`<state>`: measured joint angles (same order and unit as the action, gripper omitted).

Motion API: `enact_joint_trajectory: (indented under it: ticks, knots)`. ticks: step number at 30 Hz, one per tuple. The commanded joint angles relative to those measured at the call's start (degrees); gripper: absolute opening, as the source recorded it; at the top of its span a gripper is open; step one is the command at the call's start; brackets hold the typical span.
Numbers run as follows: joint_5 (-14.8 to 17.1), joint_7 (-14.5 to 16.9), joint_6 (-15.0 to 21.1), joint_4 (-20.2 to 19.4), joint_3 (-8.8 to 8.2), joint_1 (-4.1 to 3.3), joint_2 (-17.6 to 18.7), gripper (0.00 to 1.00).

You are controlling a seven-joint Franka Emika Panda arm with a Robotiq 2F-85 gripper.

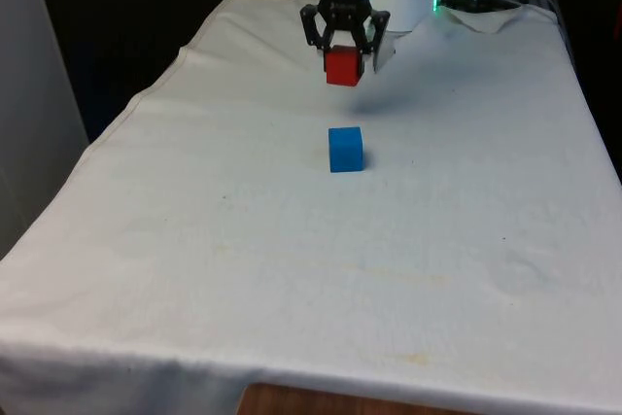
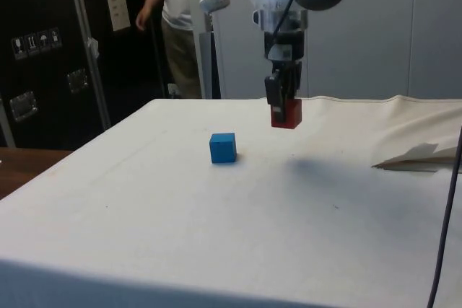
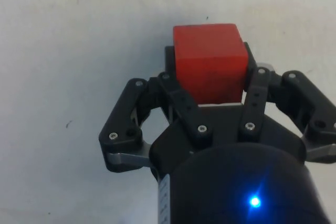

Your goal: Stack the two cubes.

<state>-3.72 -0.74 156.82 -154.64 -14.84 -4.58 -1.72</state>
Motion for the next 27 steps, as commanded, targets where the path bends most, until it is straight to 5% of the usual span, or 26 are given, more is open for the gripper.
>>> enact_joint_trajectory:
  ticks: [1, 12, 23, 25, 27]
  knots:
    - [-0.6, -0.7, -1.4, 0.5, 0.17, 0.00, -0.7, 0.01]
    - [-0.1, 0.2, -7.2, 3.2, 1.15, -0.29, -4.6, 0.01]
    - [1.5, 2.9, -9.5, 8.0, 1.66, -0.69, -2.9, 0.01]
    - [0.3, 2.1, -8.9, 7.7, 1.66, -0.29, -3.0, 0.01]
    - [1.8, 3.6, -9.9, 9.4, 1.83, -0.74, -2.0, 0.01]
